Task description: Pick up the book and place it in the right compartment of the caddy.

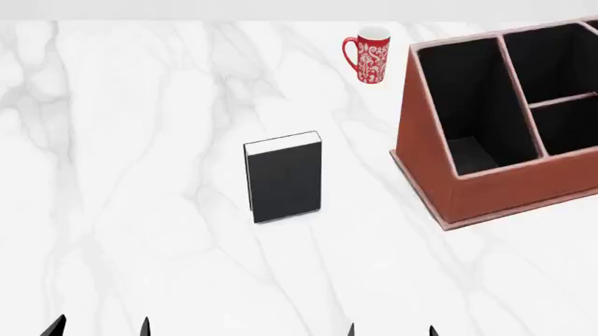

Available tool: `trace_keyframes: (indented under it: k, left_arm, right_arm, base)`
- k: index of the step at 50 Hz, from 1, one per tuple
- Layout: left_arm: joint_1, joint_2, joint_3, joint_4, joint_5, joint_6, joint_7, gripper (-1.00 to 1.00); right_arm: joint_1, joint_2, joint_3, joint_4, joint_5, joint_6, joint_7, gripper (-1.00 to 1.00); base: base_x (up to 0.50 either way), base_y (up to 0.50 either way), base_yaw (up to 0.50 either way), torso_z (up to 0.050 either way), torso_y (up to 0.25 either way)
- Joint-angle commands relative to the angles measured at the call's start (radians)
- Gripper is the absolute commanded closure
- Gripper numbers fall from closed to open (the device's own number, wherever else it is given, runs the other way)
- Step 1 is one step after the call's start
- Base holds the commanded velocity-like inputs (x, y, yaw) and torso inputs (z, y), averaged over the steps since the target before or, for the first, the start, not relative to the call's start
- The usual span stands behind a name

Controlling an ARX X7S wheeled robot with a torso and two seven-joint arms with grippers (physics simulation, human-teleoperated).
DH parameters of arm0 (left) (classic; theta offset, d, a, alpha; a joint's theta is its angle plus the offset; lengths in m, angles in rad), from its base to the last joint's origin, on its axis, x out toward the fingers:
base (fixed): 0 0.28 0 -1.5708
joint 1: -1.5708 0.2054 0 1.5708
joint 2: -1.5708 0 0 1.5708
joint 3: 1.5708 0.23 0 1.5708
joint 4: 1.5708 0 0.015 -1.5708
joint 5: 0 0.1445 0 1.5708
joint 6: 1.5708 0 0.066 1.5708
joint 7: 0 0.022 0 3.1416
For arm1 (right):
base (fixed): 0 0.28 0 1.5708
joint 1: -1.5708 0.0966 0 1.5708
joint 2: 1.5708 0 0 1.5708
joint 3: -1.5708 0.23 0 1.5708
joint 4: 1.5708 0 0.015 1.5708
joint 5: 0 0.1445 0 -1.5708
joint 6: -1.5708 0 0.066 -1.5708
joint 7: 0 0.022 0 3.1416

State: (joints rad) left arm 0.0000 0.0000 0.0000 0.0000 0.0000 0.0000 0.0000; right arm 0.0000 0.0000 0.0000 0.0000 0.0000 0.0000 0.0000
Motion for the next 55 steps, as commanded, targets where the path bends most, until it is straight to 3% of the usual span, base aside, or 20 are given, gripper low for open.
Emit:
trace_keyframes:
  k: [1, 27, 48, 55]
  left_arm:
    - [-0.001, -0.016, 0.018, -0.001, -0.014, -0.003, -0.021, -1.0]
    - [0.002, -0.072, 0.091, 0.006, -0.049, 0.002, -0.089, -1.0]
    - [-0.003, -0.096, 0.117, 0.001, -0.074, 0.006, -0.117, -1.0]
    - [-0.003, -0.103, 0.126, 0.003, -0.081, 0.006, -0.126, -1.0]
  right_arm:
    - [0.004, 0.015, -0.019, 0.004, 0.008, 0.01, 0.029, -1.0]
    - [0.0, 0.072, -0.093, -0.004, 0.063, 0.022, 0.079, -1.0]
    - [0.003, 0.094, -0.116, -0.005, 0.09, 0.028, 0.106, -1.0]
    - [0.002, 0.101, -0.126, -0.004, 0.088, 0.021, 0.122, -1.0]
  base:
    - [0.0, 0.0, 0.0, 0.0, 0.0]
    - [0.0, 0.0, 0.0, 0.0, 0.0]
    - [0.0, -0.49, 0.0, 0.0, 0.0]
    - [0.0, 0.0, 0.0, 0.0, 0.0]
